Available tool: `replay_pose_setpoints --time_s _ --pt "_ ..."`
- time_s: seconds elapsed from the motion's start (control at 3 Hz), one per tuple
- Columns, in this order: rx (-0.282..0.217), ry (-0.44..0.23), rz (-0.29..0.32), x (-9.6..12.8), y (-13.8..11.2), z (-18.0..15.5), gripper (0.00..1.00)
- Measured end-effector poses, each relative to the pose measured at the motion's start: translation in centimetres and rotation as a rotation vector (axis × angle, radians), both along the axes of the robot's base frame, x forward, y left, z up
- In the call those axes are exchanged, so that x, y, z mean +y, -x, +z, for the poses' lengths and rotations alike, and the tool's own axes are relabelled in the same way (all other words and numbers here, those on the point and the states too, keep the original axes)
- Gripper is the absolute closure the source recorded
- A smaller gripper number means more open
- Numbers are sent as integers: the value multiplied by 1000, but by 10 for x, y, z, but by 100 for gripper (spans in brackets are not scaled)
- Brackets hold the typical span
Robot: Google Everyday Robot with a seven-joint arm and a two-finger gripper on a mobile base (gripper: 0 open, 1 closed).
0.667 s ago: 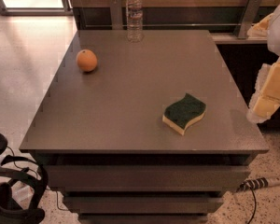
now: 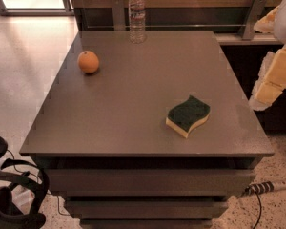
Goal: Pick water bottle
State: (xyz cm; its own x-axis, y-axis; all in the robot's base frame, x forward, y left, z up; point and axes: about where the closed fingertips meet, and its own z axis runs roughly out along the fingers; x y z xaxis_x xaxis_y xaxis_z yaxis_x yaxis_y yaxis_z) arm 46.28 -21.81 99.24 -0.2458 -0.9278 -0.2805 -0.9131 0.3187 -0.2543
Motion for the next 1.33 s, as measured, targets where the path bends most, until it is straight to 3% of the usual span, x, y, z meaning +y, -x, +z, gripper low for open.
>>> replay_pose_setpoints --time_s 0.33,0.67,1.0,1.33 --pt "-32 -178 -84 -4 -36 14 0" --pt "-129 -365 -157 -4 -65 25 0" --pt "-229 -534 -192 0 -94 24 0" --pt "-320 -578 -220 -2 -113 41 0"
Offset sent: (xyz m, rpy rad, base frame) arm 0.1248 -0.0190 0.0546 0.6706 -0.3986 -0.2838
